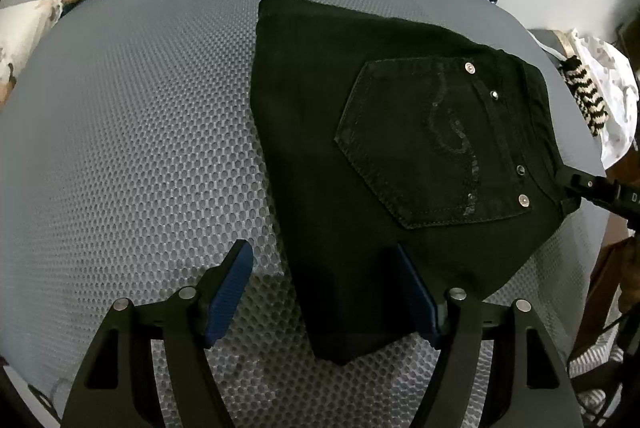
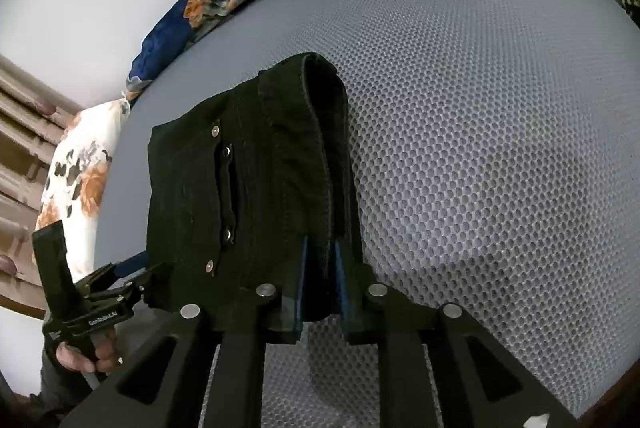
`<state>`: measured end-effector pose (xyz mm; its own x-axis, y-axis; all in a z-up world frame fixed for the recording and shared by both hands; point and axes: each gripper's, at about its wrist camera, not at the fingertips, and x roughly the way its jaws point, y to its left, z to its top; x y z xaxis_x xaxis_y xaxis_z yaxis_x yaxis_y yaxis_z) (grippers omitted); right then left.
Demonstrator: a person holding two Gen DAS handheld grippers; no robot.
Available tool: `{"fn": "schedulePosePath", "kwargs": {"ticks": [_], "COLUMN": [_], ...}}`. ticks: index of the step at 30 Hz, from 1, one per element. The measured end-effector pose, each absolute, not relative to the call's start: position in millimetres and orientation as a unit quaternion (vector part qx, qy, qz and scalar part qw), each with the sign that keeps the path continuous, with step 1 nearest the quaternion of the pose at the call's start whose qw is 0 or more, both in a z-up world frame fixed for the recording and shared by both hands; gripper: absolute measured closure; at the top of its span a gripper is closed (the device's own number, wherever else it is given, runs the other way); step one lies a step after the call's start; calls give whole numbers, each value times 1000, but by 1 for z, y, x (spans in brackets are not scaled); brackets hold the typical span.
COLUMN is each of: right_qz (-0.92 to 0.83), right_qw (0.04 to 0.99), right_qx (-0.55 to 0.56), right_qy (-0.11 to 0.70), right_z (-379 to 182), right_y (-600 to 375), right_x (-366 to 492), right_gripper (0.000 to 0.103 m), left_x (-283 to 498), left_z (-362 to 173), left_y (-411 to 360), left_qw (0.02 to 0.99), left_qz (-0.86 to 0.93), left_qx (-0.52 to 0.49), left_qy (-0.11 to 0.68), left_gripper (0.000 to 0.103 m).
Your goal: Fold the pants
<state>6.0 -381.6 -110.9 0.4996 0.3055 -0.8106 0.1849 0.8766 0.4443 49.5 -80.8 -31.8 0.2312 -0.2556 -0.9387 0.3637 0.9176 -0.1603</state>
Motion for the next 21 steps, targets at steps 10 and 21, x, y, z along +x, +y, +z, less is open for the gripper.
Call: {"fn": "schedulePosePath", "kwargs": {"ticks": [10, 21], "right_qz": [31, 50], "right_qw": [838, 831], "right_qx": [228, 228], "right_qy": [495, 505], "right_z": [-107, -110], "right_y": [-385, -386], "right_x": [13, 24], "right_gripper": [69, 52], "left_x": [54, 62], "left_z": [-24, -25], "left_y": [-83, -82], "left_qw": [796, 809], "left_qz": [-180, -152], "left_qx": [65, 89], "left_qy": [574, 561], "left_gripper": [30, 30]}}
